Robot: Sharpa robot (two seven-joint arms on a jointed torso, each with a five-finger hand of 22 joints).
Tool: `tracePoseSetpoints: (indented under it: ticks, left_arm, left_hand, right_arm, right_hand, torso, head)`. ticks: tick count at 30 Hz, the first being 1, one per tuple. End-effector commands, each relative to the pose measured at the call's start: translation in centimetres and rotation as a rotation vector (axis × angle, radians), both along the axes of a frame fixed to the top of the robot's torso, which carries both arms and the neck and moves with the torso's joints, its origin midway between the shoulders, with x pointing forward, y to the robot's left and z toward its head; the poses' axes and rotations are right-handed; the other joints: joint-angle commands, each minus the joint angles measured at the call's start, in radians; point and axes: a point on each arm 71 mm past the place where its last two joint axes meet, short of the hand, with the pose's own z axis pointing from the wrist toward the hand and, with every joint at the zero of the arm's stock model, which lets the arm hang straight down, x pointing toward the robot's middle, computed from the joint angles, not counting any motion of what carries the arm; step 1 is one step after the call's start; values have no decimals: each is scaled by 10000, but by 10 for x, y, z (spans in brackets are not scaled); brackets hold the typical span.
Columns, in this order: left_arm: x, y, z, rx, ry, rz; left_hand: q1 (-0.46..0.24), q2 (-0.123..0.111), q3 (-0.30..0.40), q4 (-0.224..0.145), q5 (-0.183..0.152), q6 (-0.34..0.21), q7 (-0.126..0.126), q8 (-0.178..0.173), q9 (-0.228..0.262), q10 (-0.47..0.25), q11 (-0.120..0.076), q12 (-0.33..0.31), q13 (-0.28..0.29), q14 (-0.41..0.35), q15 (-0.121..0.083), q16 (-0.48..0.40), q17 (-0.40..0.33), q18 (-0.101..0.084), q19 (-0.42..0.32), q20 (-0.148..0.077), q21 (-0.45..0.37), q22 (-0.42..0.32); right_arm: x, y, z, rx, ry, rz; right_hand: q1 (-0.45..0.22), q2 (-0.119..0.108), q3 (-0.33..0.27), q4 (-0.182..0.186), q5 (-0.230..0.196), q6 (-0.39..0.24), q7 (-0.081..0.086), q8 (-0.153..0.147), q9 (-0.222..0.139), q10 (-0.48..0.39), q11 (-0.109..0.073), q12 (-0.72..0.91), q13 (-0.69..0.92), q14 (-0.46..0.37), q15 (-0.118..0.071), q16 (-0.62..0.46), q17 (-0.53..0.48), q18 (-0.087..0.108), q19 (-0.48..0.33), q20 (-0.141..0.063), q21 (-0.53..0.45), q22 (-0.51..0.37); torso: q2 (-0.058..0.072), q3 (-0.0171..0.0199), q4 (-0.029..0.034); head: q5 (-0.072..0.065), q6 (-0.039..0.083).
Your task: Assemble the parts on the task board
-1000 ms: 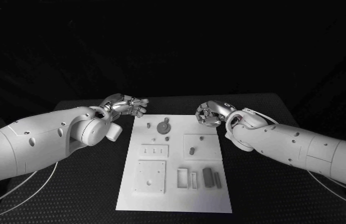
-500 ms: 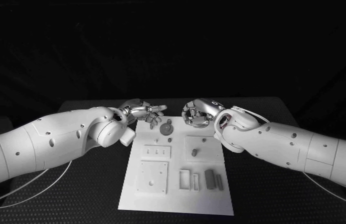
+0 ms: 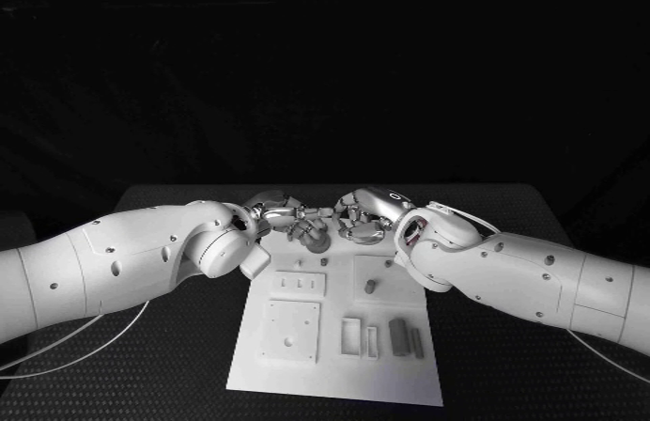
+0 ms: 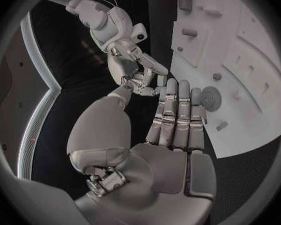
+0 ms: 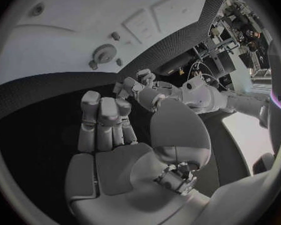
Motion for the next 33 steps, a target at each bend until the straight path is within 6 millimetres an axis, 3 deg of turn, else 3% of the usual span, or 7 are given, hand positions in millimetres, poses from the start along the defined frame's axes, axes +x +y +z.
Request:
tracePoseSetpoints:
  ticks: [1,13,20,33]
  left_arm:
    - [-2,-3,-2,400,148,-362]
    - [-4,-7,-3,574,298,-557]
    - [-4,-6,-5,824,444,-613]
    - [-4,-9,-5,826,483,-695]
  left_hand:
    - [119,-11,-12,94,-41,8,1,-43,14,-24,13,-71,15,-73,-26,34,18,143,-61,13,49,220]
    - [404,295,-464,509,-33,118,-55,-22,51,39,-44,-84,94,-92,-28,66,36,151,-132,14,136,214]
    - [817,524,-1039,992,-34,188,-76,-60,45,73,-64,-116,166,-90,-38,83,28,153,-166,3,206,202]
    - [1290,928,-1497,1010,-23,219,-79,-124,17,71,-70,-166,218,-103,-35,72,-1,148,-212,6,232,189]
  right_arm:
    - [-2,3,0,-111,-20,127]
    - [-8,13,2,-32,-45,389]
    - [-9,14,3,21,-82,428]
    - [-12,20,3,34,-30,578]
  right_hand:
    - [-58,-42,63,-6,-48,1991,-126,41,22,-156,-189,-8,-17,11,-49,15,9,361,29,-53,33,58]
    - [-63,-46,80,-4,-48,1991,-129,38,42,-142,-193,-12,-20,22,-55,12,6,361,44,-61,33,51]
    - [-68,-49,88,-4,-48,1993,-130,38,53,-136,-194,-15,-22,27,-57,10,4,361,50,-64,32,47]
    - [-74,-54,101,-4,-48,1994,-133,36,69,-127,-198,-19,-25,35,-61,6,1,361,61,-70,32,42]
  torso:
    - [8,13,-13]
    - [2,21,-13]
    - [1,24,-20]
    - [-3,5,-19]
  head:
    - [-11,-21]
    - [-26,-50]
    - [-37,-78]
    - [-41,-97]
